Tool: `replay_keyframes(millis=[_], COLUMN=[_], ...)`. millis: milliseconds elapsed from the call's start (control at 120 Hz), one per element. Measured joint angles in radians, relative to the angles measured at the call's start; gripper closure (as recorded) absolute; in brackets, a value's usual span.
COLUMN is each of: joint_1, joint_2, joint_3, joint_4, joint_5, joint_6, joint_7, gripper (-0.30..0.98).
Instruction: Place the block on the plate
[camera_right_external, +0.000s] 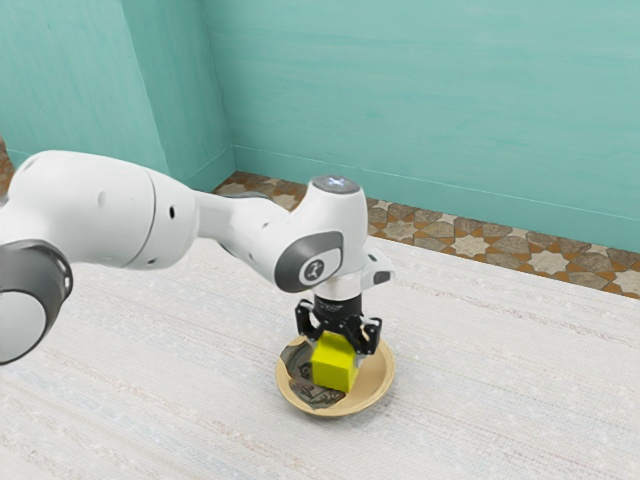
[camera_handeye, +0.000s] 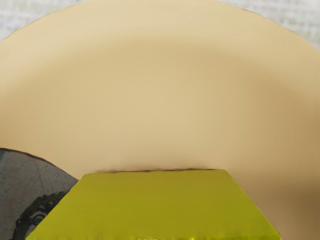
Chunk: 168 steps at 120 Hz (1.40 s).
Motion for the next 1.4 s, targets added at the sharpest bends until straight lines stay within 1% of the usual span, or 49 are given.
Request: replay_keyframes(millis=[100,217,542,742,992,1208,1292,1400], joint_1=[-0.001,-0.002,0.002,0.01,0.002,0.028,0.05,0.086], joint_2=[-0.002,-0.012,-0.079,-0.149,-0.265,-0.314,-0.339,-0.349], joint_3=[0.001,0.001,-0.001,-0.002,0.003,0.018,0.018,0.018], joint_4=[0.004,0.006,0.005,0.009,0.018,0.113,0.122,0.191], joint_5=[0.0,0.001,0.035,0.043,0.044,0.075,0.084,0.097], joint_6=[0.005,0.001,-0.049,-0.125,-0.222,-0.344,-0.378,-0.445], joint_7=[-0.013,-0.026,-0.05,-0.049,-0.034,-0.004,0.017,0.042], gripper=[0.12,0.07,0.01,0.01,0.0,0.0,0.0,0.0])
